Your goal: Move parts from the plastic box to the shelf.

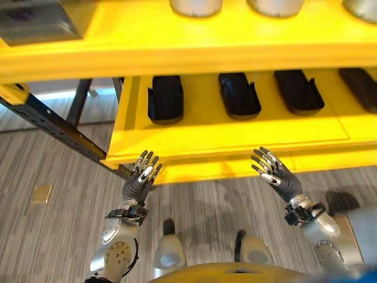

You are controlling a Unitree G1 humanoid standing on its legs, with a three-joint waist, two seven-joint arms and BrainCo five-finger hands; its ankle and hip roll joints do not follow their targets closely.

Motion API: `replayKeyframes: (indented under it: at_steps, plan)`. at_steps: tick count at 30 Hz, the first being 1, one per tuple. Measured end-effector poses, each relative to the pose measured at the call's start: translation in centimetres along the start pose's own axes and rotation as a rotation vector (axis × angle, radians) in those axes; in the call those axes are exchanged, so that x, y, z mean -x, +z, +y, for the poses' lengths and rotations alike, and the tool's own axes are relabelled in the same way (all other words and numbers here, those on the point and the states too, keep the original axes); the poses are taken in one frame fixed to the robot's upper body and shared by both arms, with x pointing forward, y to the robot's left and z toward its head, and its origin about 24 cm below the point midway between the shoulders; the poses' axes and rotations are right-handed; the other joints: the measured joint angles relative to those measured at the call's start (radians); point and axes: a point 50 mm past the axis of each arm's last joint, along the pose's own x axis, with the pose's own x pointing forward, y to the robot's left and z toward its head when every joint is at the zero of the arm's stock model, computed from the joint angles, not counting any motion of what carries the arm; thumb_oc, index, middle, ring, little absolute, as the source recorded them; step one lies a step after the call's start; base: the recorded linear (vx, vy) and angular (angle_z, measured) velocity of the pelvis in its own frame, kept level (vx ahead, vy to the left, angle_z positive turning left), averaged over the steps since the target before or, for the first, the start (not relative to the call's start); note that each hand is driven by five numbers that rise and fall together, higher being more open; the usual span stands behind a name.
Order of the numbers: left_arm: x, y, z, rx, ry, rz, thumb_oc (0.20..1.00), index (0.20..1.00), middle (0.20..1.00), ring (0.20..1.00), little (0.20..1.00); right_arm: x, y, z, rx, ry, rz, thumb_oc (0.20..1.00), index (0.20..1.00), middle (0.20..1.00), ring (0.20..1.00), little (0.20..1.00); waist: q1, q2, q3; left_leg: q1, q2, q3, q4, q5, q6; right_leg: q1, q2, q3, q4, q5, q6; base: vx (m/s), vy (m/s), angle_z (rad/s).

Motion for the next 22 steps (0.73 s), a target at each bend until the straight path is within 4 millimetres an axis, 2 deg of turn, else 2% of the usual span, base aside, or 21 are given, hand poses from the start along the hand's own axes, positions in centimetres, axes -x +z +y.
replayKeyframes:
  at_steps: [4,9,22]
  plan:
    - [0.4,0.0,0.0,-0.025,0.001,0.002,1.000,1.000,1.000,1.000,1.000,0.2,-0.5,-0.4,0.012,-0.021,0.023,1.000,1.000,1.000,1.000,1.000,-0.012,-0.004,-0.060,0.024,-0.012,0.012,-0.052,0.018,-0.001,0.038,-0.002,-0.010,-0.087,0.036,0.011,0.01,0.012,0.00]
    - [0.8,-0.5,0.0,-0.078,-0.002,0.030,1.000,1.000,1.000,1.000,1.000,0.0,-1.0,-0.7,0.004,-0.049,0.036,1.000,1.000,1.000,1.000,1.000,-0.009,0.011,-0.102,0.064,-0.022,0.026,-0.128,0.046,0.002,0.089,0.003,-0.011,-0.204,0.091,0.020,0.01,0.022,-0.04]
    - [1.0,-0.7,0.0,-0.152,-0.005,0.055,1.000,1.000,1.000,1.000,1.000,-0.2,-1.5,-0.1,-0.009,-0.024,0.057,1.000,1.000,1.000,1.000,1.000,-0.013,0.011,-0.125,0.102,-0.024,0.061,-0.147,0.046,0.005,0.116,0.004,0.013,-0.241,0.108,0.023,0.01,0.010,-0.06]
